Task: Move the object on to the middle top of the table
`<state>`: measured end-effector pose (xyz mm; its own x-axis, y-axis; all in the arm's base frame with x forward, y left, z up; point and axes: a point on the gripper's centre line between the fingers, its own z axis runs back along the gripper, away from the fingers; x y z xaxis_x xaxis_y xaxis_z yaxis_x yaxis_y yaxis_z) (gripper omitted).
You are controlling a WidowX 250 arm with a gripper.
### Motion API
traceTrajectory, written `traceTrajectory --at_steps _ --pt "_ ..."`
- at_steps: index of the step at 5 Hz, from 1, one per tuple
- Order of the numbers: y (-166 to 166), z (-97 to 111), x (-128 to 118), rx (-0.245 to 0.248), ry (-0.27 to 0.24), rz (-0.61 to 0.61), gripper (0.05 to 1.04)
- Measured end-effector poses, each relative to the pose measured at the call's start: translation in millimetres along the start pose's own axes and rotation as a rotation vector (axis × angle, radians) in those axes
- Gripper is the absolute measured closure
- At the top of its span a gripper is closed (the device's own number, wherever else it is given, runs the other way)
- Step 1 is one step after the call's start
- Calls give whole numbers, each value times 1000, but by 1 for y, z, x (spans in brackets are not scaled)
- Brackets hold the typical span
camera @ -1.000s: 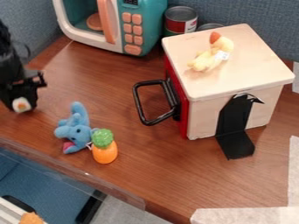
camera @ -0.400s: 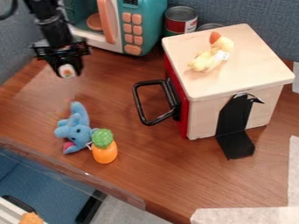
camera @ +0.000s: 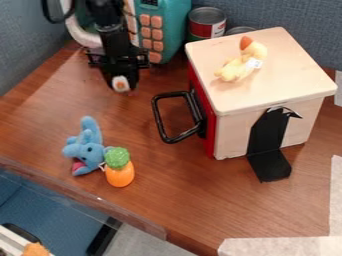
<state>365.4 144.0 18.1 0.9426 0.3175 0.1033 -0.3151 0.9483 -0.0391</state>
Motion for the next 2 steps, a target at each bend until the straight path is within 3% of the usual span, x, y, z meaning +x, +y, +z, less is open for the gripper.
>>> traceTrajectory --at_steps 1,2 --pt "3 -6 -5 65 4 24 210" --pt "5 -10 -13 136 28 9 65"
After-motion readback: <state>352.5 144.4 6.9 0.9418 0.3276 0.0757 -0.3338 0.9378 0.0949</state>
